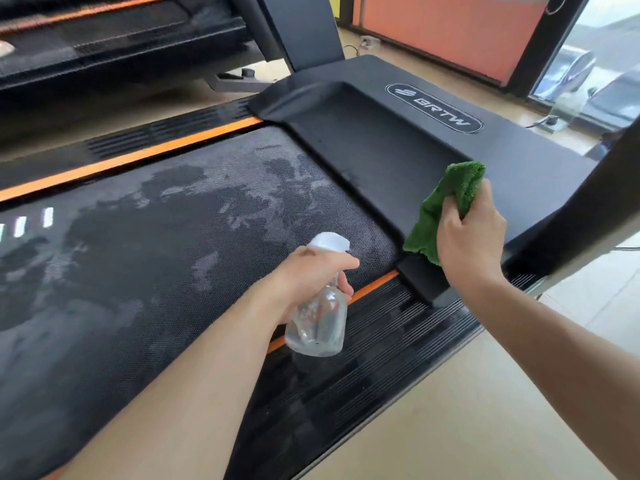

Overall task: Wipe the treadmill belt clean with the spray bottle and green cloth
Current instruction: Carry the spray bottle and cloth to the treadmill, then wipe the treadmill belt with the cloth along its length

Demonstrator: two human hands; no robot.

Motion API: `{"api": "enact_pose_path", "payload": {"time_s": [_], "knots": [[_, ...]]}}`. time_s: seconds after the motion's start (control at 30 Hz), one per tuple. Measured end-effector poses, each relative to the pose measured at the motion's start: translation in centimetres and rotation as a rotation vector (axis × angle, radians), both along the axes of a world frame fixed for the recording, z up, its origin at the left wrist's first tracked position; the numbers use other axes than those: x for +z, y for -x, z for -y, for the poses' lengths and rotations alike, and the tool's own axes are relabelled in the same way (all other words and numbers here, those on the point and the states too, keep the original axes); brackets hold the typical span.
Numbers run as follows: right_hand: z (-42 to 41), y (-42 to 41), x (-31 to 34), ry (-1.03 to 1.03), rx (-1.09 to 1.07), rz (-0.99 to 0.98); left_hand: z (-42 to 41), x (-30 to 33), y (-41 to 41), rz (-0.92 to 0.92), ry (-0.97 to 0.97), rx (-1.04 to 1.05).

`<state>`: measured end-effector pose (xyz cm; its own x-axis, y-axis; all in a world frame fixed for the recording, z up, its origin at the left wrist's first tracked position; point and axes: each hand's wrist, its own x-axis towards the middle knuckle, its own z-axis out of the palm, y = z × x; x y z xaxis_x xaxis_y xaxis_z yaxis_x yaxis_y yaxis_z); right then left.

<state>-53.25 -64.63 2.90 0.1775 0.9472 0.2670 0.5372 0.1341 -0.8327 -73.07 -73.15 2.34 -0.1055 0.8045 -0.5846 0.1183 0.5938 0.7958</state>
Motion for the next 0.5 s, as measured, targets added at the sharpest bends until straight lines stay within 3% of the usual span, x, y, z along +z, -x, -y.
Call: {"api": "enact_pose_path", "payload": {"time_s": [0.2,0.5], "knots": [[0.5,0.1,-0.9,-0.071,0.088,0.160,0.8,0.1,0.7,-0.079,-0.028,-0.014],[-0.8,0.5,-2.0,-0.039,0.190,0.586,0.7,0.0,1.5,-0.172,-0.119,0.086]]}}
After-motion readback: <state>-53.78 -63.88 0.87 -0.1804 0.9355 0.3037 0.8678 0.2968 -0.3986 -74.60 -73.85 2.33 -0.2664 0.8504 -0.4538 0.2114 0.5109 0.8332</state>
